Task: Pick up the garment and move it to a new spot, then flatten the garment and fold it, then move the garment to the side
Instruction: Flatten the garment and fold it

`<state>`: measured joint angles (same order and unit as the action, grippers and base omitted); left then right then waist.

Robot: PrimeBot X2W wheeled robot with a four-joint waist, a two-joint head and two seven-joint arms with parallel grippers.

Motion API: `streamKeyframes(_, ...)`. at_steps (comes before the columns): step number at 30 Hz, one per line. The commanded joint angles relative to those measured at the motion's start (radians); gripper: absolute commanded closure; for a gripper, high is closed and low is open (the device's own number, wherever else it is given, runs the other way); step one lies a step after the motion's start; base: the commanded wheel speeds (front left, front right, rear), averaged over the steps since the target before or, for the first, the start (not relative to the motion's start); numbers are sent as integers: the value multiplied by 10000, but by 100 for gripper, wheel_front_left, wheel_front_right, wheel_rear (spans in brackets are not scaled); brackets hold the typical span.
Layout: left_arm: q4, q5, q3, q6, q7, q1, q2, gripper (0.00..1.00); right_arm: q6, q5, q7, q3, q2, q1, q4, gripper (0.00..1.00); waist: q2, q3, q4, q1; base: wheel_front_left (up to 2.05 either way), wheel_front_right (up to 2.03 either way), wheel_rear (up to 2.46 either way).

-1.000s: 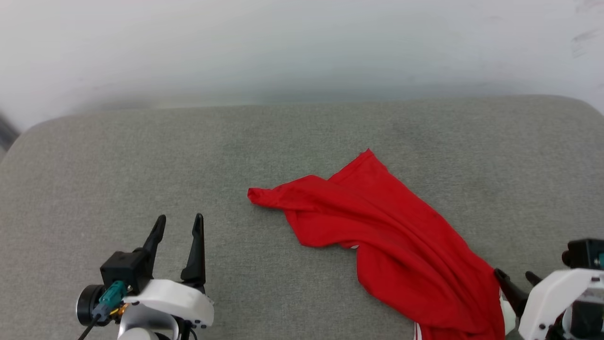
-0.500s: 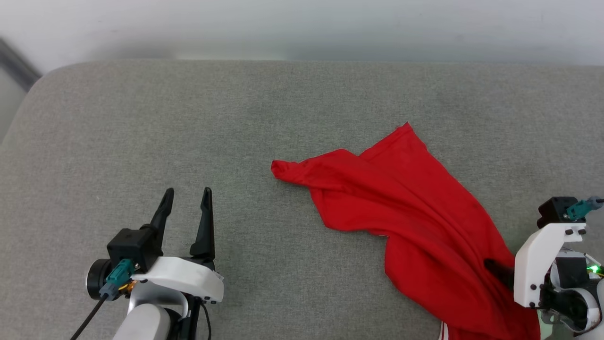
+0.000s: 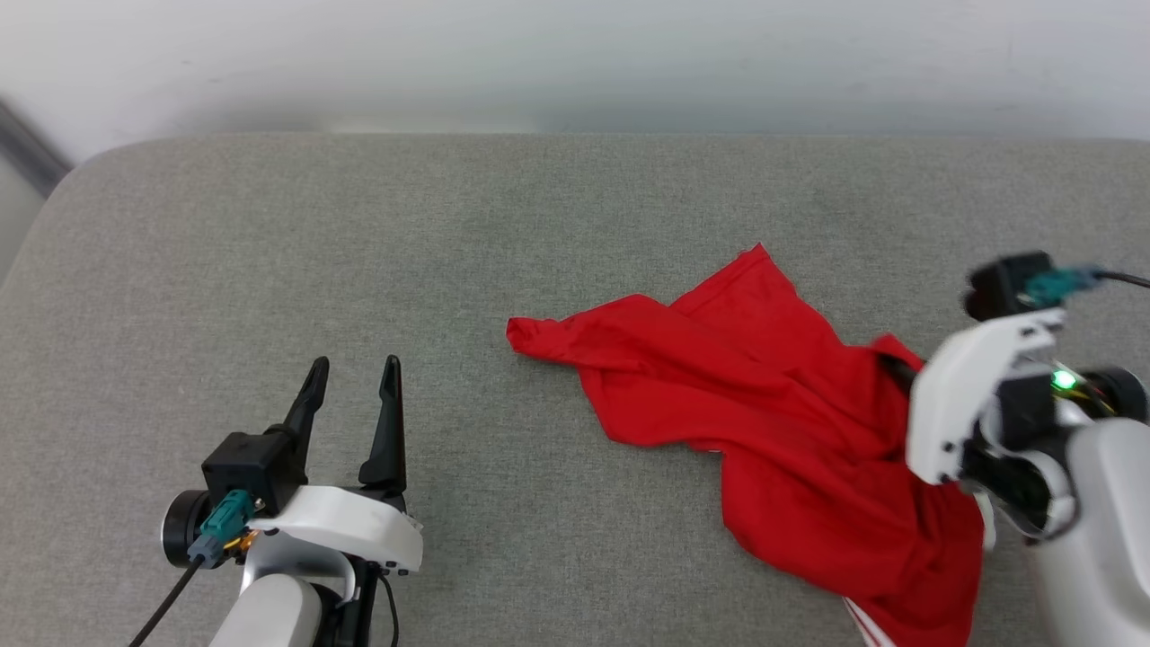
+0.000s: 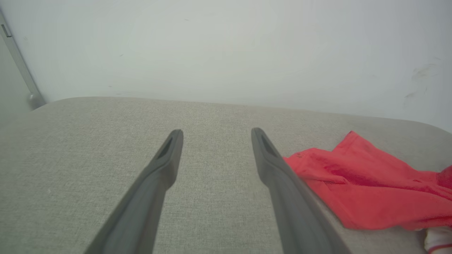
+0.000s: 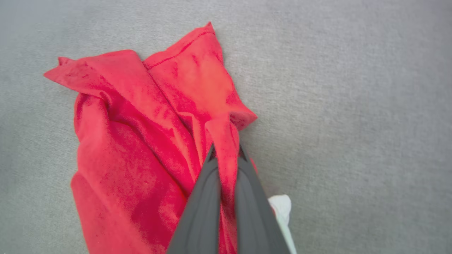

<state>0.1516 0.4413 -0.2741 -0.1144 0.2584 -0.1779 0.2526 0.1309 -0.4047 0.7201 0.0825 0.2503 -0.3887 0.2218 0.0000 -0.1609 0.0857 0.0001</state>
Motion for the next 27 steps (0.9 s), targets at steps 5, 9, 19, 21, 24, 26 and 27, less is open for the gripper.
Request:
streamKeyframes(5, 3, -52, -96, 65, 40, -169, -2, 0, -3, 1, -434, 1451, -858, -748, 49, 100, 0, 6, 49, -1, 0, 0, 0)
streamKeyframes(9, 32, -7, -129, 55, 43, -108, -52, 0, -3, -205, -479, 2310, -1163, -387, 405, 100, 0, -20, 114, -1, 0, 0, 0)
streamKeyframes(19, 83, 27, -138, -6, 58, 57, -24, 0, -5, -481, -2135, 3455, -1151, 485, 737, 0, 0, 34, 34, -1, 0, 0, 0)
streamKeyframes(21, 106, 31, -116, -26, 60, 102, 14, 0, -3, -503, -2912, 3326, -1103, 623, 353, 0, 0, 161, -42, -1, 0, 0, 0)
streamKeyframes(24, 118, 79, -79, -71, 58, 212, 55, 0, -3, -451, -3840, 2849, -1080, 991, -245, 0, 0, 398, -167, -1, 0, 0, 0)
streamKeyframes(26, 104, 93, -48, -104, 55, 328, 80, 0, -3, -492, -4175, 2460, -1110, 1254, -639, 0, 0, 543, -263, -1, 0, 0, 0)
streamKeyframes(27, 85, 93, -28, -135, 49, 361, 92, 0, -3, -517, -4192, 2240, -1084, 1389, -801, 0, 0, 608, -312, -1, 0, 0, 0)
